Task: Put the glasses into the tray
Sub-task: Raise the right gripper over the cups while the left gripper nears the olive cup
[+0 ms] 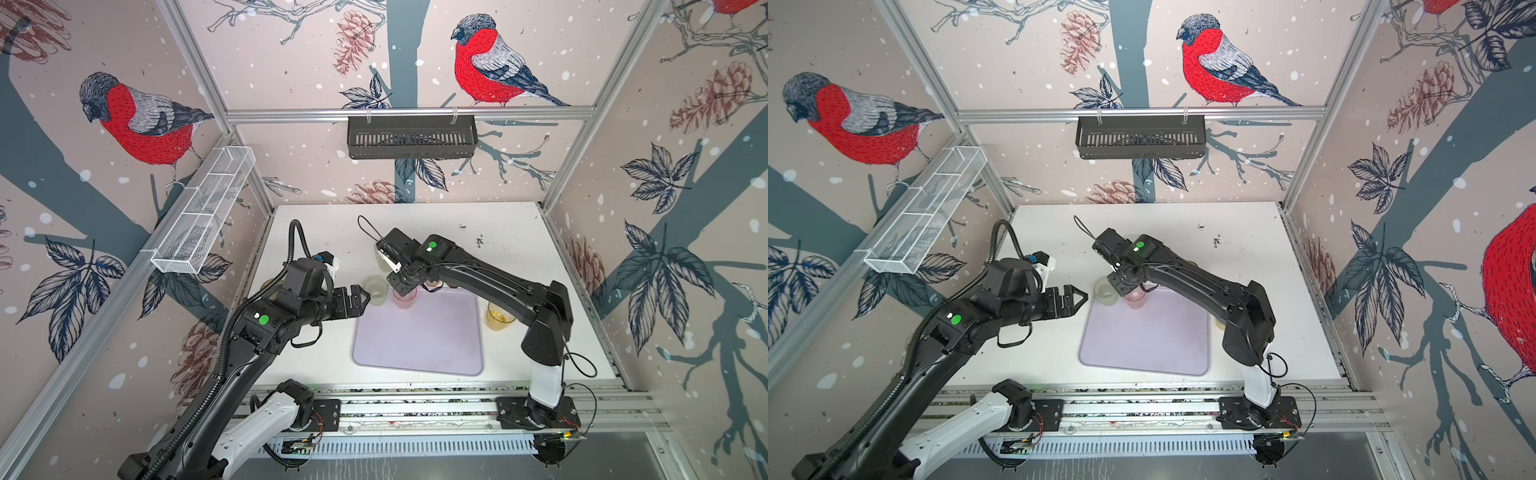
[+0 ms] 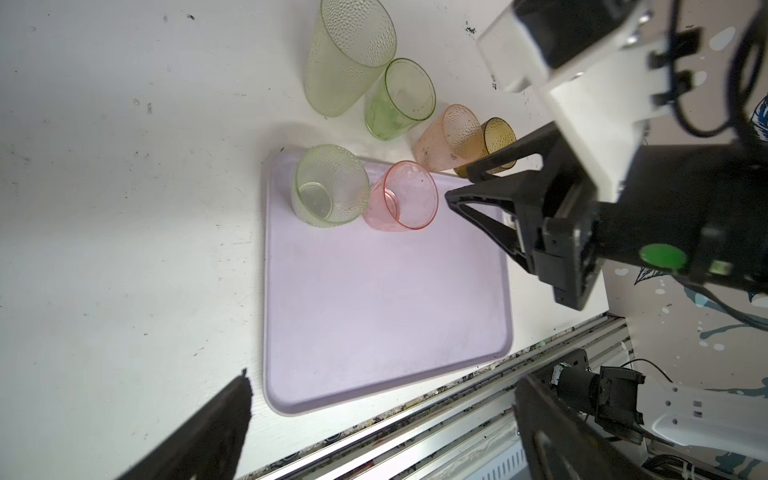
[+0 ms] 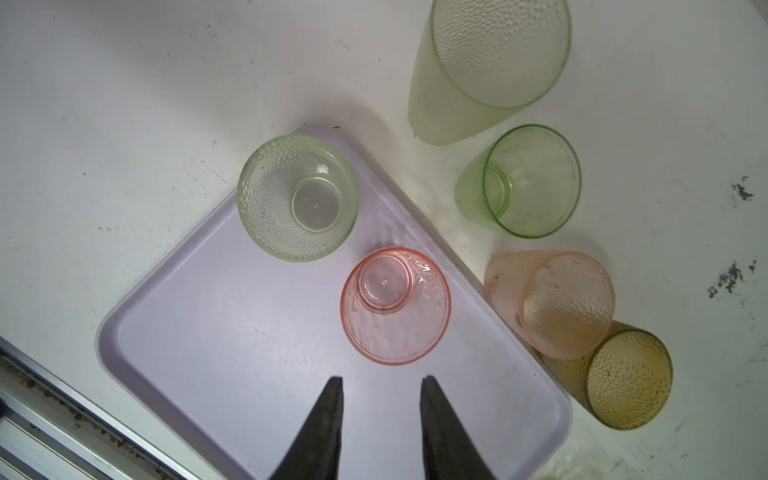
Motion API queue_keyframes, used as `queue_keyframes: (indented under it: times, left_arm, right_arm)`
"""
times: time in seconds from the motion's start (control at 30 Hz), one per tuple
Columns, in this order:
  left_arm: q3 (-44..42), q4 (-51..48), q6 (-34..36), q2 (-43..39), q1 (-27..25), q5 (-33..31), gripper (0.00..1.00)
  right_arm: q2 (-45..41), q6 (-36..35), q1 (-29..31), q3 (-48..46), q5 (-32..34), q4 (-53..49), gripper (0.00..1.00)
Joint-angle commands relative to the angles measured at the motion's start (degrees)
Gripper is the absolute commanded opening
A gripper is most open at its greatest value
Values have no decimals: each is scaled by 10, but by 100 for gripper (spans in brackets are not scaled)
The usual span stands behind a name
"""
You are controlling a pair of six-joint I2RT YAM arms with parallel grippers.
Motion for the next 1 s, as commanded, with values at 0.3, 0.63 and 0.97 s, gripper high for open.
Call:
queue_keyframes:
  times: [0.3,0.63,0.97]
  left_arm:
    - [36,-2,-4,67,1,-44,98]
    - [47,18,-45,112,1,-80,98]
    - [57,14,-90,137,1,-113,98]
  right_arm:
    - [-150,9,-32,-116,-8,83,45]
    - [-290,-18,-62,-231,-30,158,58]
    - [-383,-49,-103,-310,-77,226,66]
